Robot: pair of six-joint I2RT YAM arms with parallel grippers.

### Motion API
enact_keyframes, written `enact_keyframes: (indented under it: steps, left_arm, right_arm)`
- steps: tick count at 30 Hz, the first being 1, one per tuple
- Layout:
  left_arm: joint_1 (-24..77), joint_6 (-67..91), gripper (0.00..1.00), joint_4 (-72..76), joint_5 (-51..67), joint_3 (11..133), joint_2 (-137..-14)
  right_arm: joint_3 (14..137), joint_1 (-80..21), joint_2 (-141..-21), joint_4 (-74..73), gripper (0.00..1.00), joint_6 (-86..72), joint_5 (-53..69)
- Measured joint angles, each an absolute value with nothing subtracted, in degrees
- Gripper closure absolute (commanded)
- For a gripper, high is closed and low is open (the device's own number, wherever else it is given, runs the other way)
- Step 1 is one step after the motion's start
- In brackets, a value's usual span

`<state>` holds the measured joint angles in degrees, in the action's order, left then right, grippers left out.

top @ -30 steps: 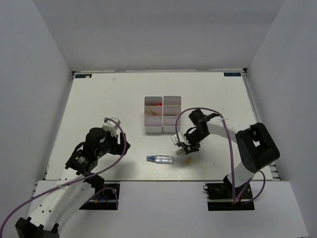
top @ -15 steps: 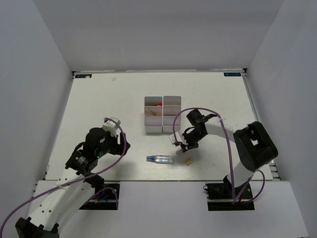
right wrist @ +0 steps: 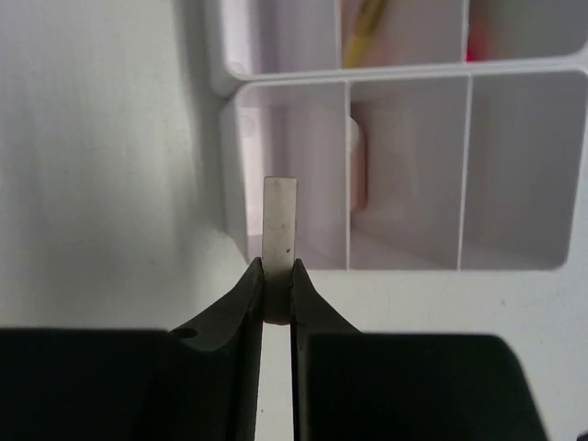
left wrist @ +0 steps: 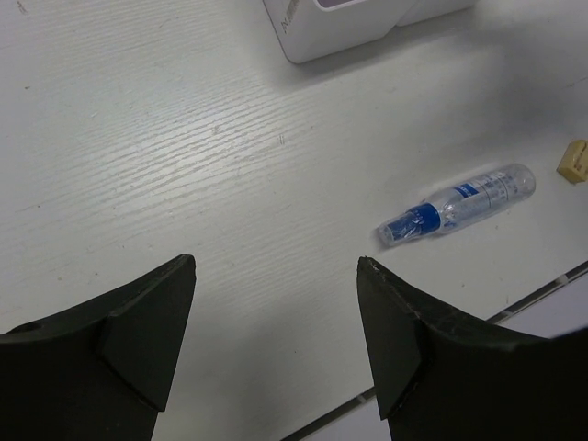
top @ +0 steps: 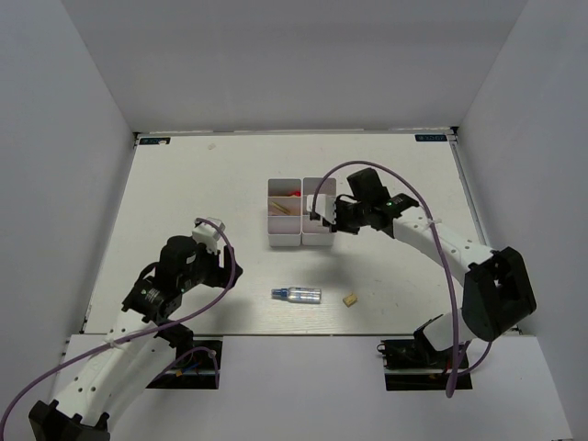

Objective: Sort the stationery into containers
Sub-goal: Pick up the stationery from the center of the board, then place the stationery in the storage box, then pick up the stationery from the center of the board.

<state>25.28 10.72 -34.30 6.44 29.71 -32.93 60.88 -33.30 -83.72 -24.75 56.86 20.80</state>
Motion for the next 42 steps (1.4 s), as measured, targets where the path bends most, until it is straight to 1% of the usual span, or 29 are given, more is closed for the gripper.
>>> enact_keyframes:
  steps: [7, 17, 19, 20, 21, 22, 23, 25, 26, 29, 30, 31, 32, 35, 36, 37, 38, 40, 41, 42]
  left_arm:
    - [25.3, 10.5, 0.19, -34.3, 6.7, 29.7, -33.5]
    - [25.3, 10.5, 0.19, -34.3, 6.9, 29.7, -33.6]
    - [25.3, 10.5, 0.19, -34.3, 6.9, 29.7, -33.6]
    - [25.3, 10.5, 0.19, -34.3, 6.9, 29.7, -33.6]
    - [25.3, 10.5, 0.19, -34.3, 6.9, 29.7, -33.6]
    - [25.3, 10.5, 0.19, -34.3, 6.9, 29.7, -33.6]
    - [25.3, 10.5, 0.19, -34.3, 6.9, 29.7, -33.6]
    - [25.3, 10.5, 0.19, -34.3, 6.9, 29.7, -33.6]
    - [25.3, 10.5, 0.19, -34.3, 6.9, 29.7, -33.6]
    - [25.3, 10.5, 0.19, -34.3, 6.9, 29.7, -33.7]
    - [25.3, 10.5, 0.19, -34.3, 6.9, 29.7, -33.7]
    - [25.3, 10.5, 0.19, -34.3, 6.9, 29.7, -33.7]
    - [25.3, 10.5, 0.19, -34.3, 6.9, 29.7, -33.8]
    - [25.3, 10.5, 0.19, -34.3, 6.9, 29.7, -34.0]
    - [25.3, 10.5, 0.19, -34.4, 6.9, 29.7, -34.0]
    - [25.3, 10.5, 0.19, -34.3, 6.9, 29.7, -34.0]
    - [25.3, 10.5, 0.19, -34.3, 6.9, 29.7, -34.0]
    - [25.3, 10.5, 0.19, -34.4, 6.9, 29.7, -34.0]
    - [25.3, 10.5, 0.19, -34.4, 6.9, 29.7, -34.0]
    - [25.3, 10.5, 0.19, -34.4, 6.9, 29.7, -34.0]
  right_arm:
    - [62.6, -35.2, -85.9, -21.5, 1.0, 48.4, 11.2]
    - [62.7, -38.0, -87.1, -20.8, 1.0, 46.0, 9.5]
    - [62.7, -38.5, -87.8, -20.8, 0.82, 46.1, 9.3]
    - [62.8, -38.7, -88.3, -20.8, 0.7, 46.0, 9.1]
    - [62.9, -38.8, -89.0, -20.8, 0.47, 46.1, 8.8]
    - [63.0, -38.9, -89.6, -20.8, 0.37, 45.8, 8.5]
    - [63.0, -38.9, -90.3, -20.6, 0.32, 46.0, 8.0]
    - [63.0, -39.0, -90.8, -20.6, 0.3, 46.4, 7.4]
    - [63.0, -39.0, -90.8, -20.6, 0.32, 46.4, 7.4]
    - [63.0, -39.0, -90.0, -20.2, 0.48, 45.8, 7.9]
    - [63.0, -39.0, -89.5, -20.3, 0.71, 45.4, 8.5]
    - [63.0, -38.9, -88.6, -20.4, 0.9, 44.9, 9.2]
    - [63.0, -38.9, -87.5, -20.4, 1.0, 44.4, 10.2]
    - [63.1, -38.5, -83.5, -21.9, 1.0, 43.9, 16.0]
    - [63.3, -38.3, -82.3, -23.5, 0.98, 45.5, 18.9]
    - [63.4, -38.2, -81.0, -25.9, 0.64, 47.6, 22.1]
    - [63.3, -38.1, -79.9, -29.1, 0.55, 49.6, 25.1]
    - [62.0, -37.7, -78.2, -36.4, 0.45, 59.6, 30.8]
    - [60.2, -37.6, -77.7, -40.3, 0.43, 65.4, 33.0]
    - [57.5, -37.5, -77.1, -43.1, 0.43, 70.5, 34.3]
